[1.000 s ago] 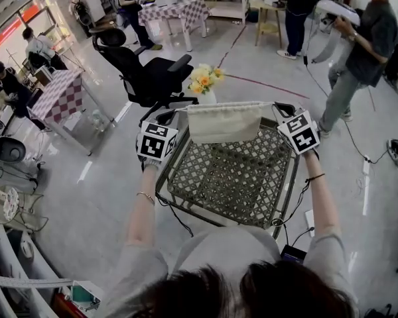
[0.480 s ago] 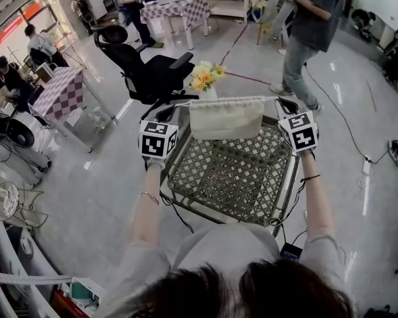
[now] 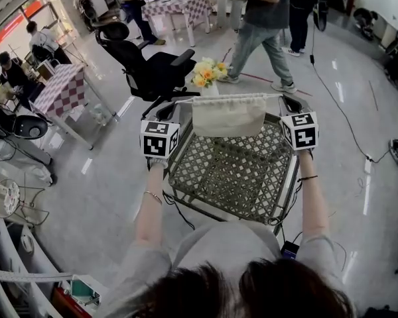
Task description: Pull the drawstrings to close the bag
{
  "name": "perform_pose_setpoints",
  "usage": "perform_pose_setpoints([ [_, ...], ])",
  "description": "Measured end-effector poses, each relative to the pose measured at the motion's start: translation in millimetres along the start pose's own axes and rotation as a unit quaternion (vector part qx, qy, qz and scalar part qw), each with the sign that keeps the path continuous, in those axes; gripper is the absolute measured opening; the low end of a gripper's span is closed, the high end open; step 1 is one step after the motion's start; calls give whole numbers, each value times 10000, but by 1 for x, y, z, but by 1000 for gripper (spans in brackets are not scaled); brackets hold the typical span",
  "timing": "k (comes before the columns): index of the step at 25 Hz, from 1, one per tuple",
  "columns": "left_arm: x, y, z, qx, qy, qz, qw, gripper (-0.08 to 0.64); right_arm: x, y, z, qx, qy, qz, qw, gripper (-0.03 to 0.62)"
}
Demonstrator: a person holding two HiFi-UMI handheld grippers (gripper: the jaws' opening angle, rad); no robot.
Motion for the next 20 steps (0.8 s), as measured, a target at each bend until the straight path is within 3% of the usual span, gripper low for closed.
perform_pose_setpoints([
  [20,1,-1,-3,282,262,-167,9991,26,-8,9,-3,-461,203,709,9962,21],
])
Point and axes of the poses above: the fingertips, and each gripper's own axes: z forward along the fingers, y to its right, x out of its top, the point moved 4 cm from there along -z, backward along the fingers, and after that the axes turned 2 degrees about -y, right-handed, at the moved point
